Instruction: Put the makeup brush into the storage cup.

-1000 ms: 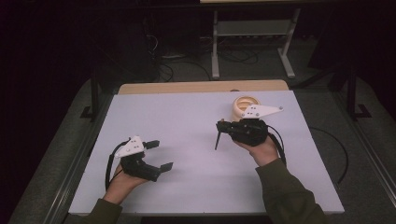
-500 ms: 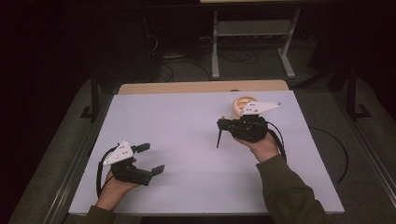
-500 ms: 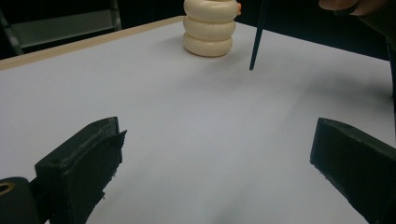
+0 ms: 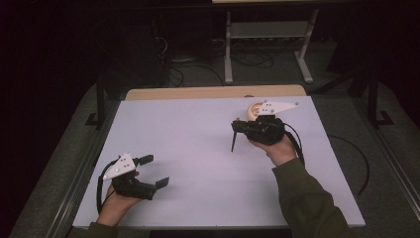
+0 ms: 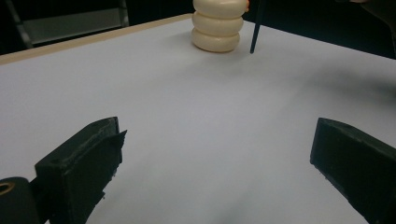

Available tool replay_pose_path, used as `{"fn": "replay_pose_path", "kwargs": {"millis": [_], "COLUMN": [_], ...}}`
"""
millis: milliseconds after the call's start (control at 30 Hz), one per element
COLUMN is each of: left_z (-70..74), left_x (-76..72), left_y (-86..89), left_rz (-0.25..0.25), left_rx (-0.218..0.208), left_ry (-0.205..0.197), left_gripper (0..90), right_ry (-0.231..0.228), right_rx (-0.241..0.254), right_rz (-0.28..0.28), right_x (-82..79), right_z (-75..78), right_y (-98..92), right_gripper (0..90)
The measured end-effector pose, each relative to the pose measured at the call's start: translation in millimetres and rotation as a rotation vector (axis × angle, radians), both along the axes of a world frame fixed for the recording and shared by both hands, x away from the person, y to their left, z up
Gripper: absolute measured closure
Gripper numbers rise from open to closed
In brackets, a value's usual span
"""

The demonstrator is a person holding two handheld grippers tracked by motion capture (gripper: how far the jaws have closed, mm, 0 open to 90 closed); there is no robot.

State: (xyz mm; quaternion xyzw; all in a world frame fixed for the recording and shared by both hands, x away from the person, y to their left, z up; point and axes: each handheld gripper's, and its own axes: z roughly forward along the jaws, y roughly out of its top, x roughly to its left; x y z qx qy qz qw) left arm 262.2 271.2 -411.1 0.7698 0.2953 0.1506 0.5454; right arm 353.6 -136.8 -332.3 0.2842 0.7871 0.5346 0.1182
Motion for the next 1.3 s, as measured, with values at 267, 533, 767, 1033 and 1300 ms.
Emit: {"fn": "replay_pose_path", "kwargs": {"millis": [267,533,767,1033,1300], "left_z": [0.0,-0.9,-0.6,-0.8,-0.9], "left_x": [-1.4,-1.7,-1.9,-2.0,-2.0], "left_y": [2.2,1.3,1.4,0.8,1.0], "left_rz": [0.005,-0.001,-0.002,-0.004,-0.007], "left_rx": [-0.009,-0.008,-0.013,-0.011,-0.006], "left_ry": [0.001,0.007,0.005,0.004,0.003], "left_gripper": [1.8,1.9,1.9,1.9,1.9], "right_ry": [-0.017,-0.018,-0.025,-0.028,-0.037], "right_rx": [-0.005,0.004,0.0,-0.004,-0.01], "right_rz": [-0.017,-0.037,-0.055,-0.075,-0.101], "right_x": [4.9,11.2,15.5,21.4,29.1], "right_z": [8.3,17.8,23.0,27.4,31.7], "right_y": [-2.3,-7.8,-11.0,-15.5,-20.1], "right_gripper": [82.4,82.4,82.4,82.4,82.4]}}
